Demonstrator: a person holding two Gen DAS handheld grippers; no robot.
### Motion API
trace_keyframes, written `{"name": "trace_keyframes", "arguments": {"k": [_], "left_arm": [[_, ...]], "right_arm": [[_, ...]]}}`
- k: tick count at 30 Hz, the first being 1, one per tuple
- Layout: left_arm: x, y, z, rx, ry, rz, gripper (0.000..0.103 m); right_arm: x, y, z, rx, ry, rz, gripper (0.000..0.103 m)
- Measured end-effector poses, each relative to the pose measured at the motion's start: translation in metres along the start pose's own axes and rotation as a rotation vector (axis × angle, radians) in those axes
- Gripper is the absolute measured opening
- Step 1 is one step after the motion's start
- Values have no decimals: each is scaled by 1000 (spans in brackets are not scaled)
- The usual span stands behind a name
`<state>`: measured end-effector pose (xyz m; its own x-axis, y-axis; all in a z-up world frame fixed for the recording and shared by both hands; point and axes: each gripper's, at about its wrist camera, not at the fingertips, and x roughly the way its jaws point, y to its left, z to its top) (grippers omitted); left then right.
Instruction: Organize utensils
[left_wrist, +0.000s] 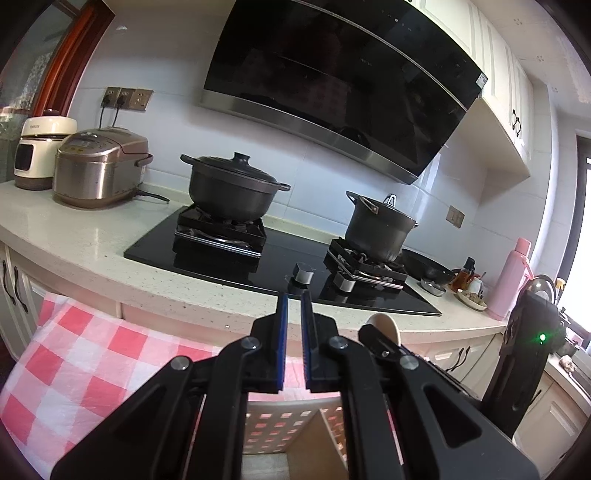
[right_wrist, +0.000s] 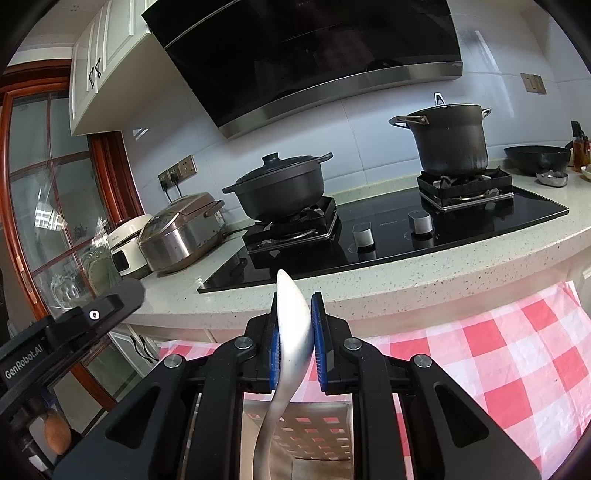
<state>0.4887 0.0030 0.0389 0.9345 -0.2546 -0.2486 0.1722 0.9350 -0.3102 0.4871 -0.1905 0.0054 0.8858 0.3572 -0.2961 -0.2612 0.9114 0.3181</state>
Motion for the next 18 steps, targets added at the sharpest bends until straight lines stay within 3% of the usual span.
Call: {"name": "trace_keyframes", "arguments": {"k": [10, 18], "left_arm": [[-30, 25, -12, 41, -13, 82, 7], [-37, 28, -18, 68, -14, 94, 7]], "right_arm": [[-3, 6, -2, -12, -36, -13, 16], [-3, 8, -6, -33, -49, -19, 19]]}}
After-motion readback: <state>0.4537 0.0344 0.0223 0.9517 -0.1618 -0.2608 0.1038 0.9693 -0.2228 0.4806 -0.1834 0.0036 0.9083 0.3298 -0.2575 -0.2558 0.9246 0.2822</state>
